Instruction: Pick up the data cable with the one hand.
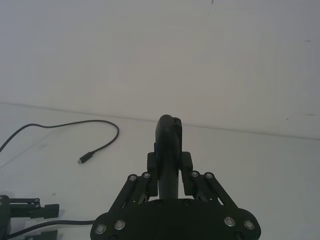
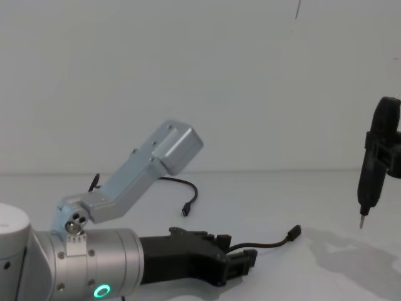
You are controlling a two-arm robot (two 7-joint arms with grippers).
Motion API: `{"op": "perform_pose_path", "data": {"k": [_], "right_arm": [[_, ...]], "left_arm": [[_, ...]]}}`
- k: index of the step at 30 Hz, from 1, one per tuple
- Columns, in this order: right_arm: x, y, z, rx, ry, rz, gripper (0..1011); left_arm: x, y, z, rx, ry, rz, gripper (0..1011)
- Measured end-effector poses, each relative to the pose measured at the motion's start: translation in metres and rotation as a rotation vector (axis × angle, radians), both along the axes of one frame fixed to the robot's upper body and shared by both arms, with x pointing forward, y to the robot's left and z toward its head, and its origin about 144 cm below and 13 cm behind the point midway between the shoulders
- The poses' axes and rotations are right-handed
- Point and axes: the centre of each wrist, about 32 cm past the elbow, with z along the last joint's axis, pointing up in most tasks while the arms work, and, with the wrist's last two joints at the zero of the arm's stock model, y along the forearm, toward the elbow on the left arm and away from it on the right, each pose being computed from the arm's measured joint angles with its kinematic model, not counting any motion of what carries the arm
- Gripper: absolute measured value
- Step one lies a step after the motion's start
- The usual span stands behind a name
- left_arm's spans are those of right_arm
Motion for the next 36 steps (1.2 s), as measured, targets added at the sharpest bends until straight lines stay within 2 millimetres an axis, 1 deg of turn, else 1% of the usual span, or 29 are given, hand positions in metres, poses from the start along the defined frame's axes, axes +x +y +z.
{"op": "perform_pose_path", "data": {"k": [2,4,6,7,8,10,13,14,17,29,36], "right_arm": [[0.0000,0.0000,0.0000,0.000,0.000,0.000,269],[0.0000,0.0000,0.0000,0.000,0.000,0.000,269],[0.0000,0.0000,0.0000,0.000,0.000,0.000,269],[0.0000,0.0000,0.0000,0.000,0.000,0.000,269],[0.0000,0.0000,0.0000,0.000,0.000,0.000,269],[0.0000,0.0000,0.0000,0.000,0.000,0.000,269],[0.0000,0.0000,0.0000,0.000,0.000,0.000,269],[0.0000,0.0000,0.0000,0.000,0.000,0.000,269],[0.0000,0.0000,0.0000,0.000,0.000,0.000,269],[0.0000,0.0000,0.0000,0.000,0.000,0.000,269],[0.0000,0.0000,0.0000,0.000,0.000,0.000,269]], "left_arm": [[0.0004,-0.0004,0.0016,-0.009,-0.007,0.002,456],[0.0006,-0.0005,0.0023,-0.013,-0.010,0.003,369],[0.0008,-0.0005,0.0029,-0.016,-0.011,0.004,325],[0.0009,-0.0006,0.0034,-0.019,-0.012,0.004,265],[0.0010,-0.0006,0.0035,-0.020,-0.012,0.004,265],[0.0011,-0.0005,0.0038,-0.023,-0.011,0.003,175],[0.0012,-0.0007,0.0040,-0.026,-0.008,0.000,124],[0.0011,-0.0009,0.0039,-0.026,-0.005,-0.004,64],[0.0013,-0.0008,0.0032,-0.023,0.004,-0.013,32],[0.0043,0.0012,-0.0027,0.006,0.034,-0.028,32],[0.0066,0.0032,0.0002,0.011,0.027,-0.031,32]]}}
